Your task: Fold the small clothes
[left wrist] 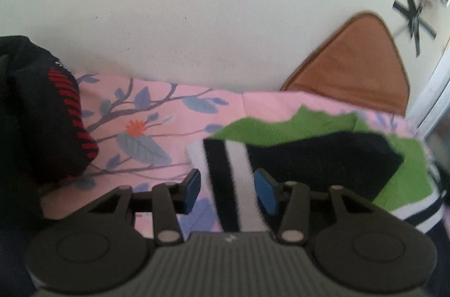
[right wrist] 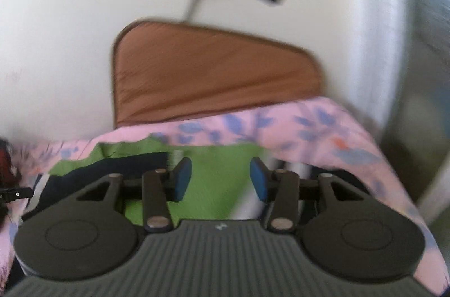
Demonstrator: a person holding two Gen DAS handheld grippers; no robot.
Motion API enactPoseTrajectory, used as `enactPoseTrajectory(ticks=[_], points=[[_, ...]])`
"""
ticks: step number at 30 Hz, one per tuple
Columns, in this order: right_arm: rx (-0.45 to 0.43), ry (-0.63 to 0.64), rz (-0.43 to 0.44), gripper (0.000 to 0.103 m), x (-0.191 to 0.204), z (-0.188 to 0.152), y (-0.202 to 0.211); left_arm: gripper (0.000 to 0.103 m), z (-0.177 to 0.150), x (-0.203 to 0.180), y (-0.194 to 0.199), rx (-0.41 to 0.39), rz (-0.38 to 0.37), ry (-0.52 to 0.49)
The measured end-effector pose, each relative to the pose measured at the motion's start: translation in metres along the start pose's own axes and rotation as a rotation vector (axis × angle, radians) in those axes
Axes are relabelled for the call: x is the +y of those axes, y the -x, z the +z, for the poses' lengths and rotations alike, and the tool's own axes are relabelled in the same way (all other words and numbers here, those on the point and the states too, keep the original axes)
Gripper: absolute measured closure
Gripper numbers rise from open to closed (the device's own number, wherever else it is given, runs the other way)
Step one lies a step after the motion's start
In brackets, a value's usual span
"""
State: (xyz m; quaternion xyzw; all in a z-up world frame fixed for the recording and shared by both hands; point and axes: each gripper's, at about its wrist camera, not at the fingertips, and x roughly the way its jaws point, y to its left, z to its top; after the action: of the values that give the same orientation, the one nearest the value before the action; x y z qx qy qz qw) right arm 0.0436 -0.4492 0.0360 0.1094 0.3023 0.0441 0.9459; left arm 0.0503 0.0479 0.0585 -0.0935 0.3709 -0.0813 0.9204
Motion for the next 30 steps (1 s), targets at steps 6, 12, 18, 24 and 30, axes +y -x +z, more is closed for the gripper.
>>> enactPoseTrajectory(ticks=[6, 12, 18, 24, 30], points=[[-0.083, -0.332, -0.090, 0.053, -0.083, -0.038, 0.080, 0.060, -0.006, -0.032, -0.009, -0.031, -0.106, -0.060], [-0.089, -0.621, 0.077, 0.053, -0.088, -0.087, 0.115, 0.059, -0.031, -0.053, -0.043, -0.007, -0.103, -0.127], [-0.058, -1.024, 0.339, 0.052, -0.077, -0.138, 0.118, 0.054, -0.045, -0.068, -0.043, -0.061, -0.058, -0.235], [-0.118, -1.237, 0.115, 0.053, -0.059, -0.151, 0.095, 0.054, -0.047, -0.071, -0.039, -0.068, -0.046, -0.254], [-0.285, -1.205, -0.079, 0.057, -0.073, -0.120, 0.086, 0.054, -0.047, -0.063, -0.035, -0.078, -0.071, -0.204]])
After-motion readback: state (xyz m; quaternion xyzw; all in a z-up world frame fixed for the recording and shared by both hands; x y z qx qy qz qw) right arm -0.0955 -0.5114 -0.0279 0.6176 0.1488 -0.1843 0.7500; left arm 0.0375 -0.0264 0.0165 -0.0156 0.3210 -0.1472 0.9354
